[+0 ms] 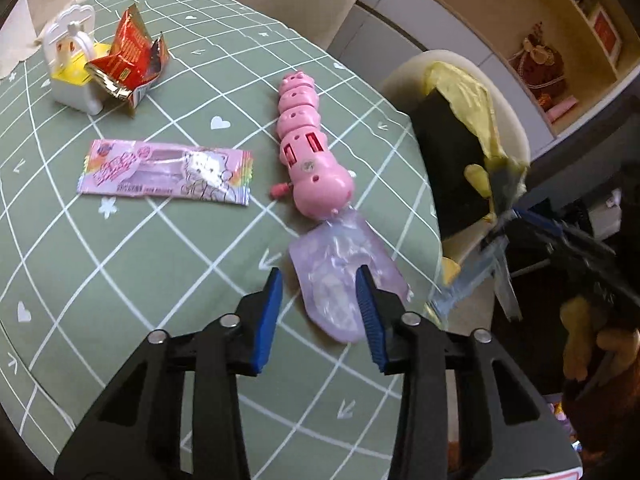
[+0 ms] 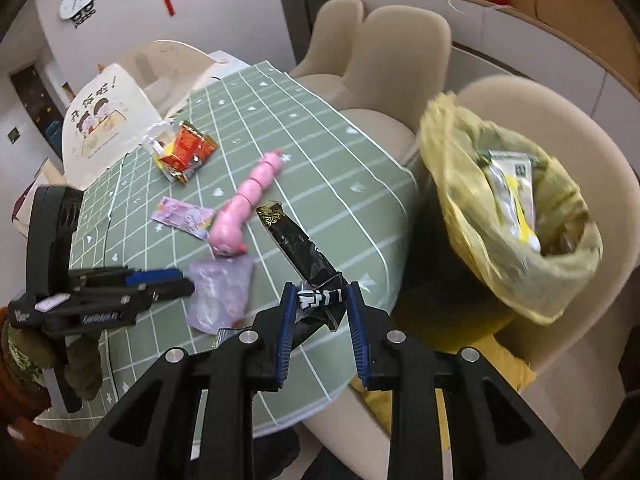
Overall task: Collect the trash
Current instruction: 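Grasp the purple clear bag with the left gripper while right holds the black wrapper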
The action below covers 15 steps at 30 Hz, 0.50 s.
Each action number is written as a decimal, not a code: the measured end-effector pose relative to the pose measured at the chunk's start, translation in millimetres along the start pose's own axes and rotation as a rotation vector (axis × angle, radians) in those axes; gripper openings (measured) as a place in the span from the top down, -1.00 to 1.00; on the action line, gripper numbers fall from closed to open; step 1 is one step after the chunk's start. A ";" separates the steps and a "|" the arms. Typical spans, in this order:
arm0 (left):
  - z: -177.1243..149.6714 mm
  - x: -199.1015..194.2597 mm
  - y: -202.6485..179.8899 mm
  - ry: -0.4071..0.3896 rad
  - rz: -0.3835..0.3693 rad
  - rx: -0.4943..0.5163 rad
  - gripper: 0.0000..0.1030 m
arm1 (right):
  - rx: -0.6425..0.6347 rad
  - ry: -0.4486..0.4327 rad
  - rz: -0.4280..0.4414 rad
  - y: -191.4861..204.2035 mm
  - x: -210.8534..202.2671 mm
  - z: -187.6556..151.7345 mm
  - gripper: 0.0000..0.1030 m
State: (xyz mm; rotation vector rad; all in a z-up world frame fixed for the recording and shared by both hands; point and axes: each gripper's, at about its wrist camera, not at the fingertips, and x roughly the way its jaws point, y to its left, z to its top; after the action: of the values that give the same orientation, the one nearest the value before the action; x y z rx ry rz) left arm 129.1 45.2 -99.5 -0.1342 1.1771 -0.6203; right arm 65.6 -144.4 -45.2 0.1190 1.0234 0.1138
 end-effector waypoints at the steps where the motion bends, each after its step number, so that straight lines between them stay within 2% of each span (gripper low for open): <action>1: 3.0 4.1 -0.1 0.003 0.009 -0.012 0.42 | 0.004 0.002 -0.001 -0.7 -0.2 -3.4 0.51; 3: 5.9 10.1 -0.4 0.011 0.028 -0.023 0.58 | 0.015 0.005 -0.003 -4.9 -1.1 -9.0 0.51; 5: 7.0 13.6 -2.0 0.020 0.053 -0.019 0.86 | 0.024 0.004 -0.004 -7.8 -2.8 -13.6 0.51; 10: 9.7 3.1 -11.1 -0.001 0.055 0.011 0.95 | 0.014 -0.009 -0.012 -6.7 -10.4 -15.2 0.51; 15: 22.7 -36.5 -21.1 -0.086 0.049 0.022 0.98 | 0.014 -0.064 0.025 -6.7 -26.7 -1.5 0.51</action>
State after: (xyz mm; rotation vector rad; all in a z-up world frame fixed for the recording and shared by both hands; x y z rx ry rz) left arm 132.5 41.8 -51.8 -0.1121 1.0873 -0.5787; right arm 50.9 -154.9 -24.4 0.1469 0.9589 0.1247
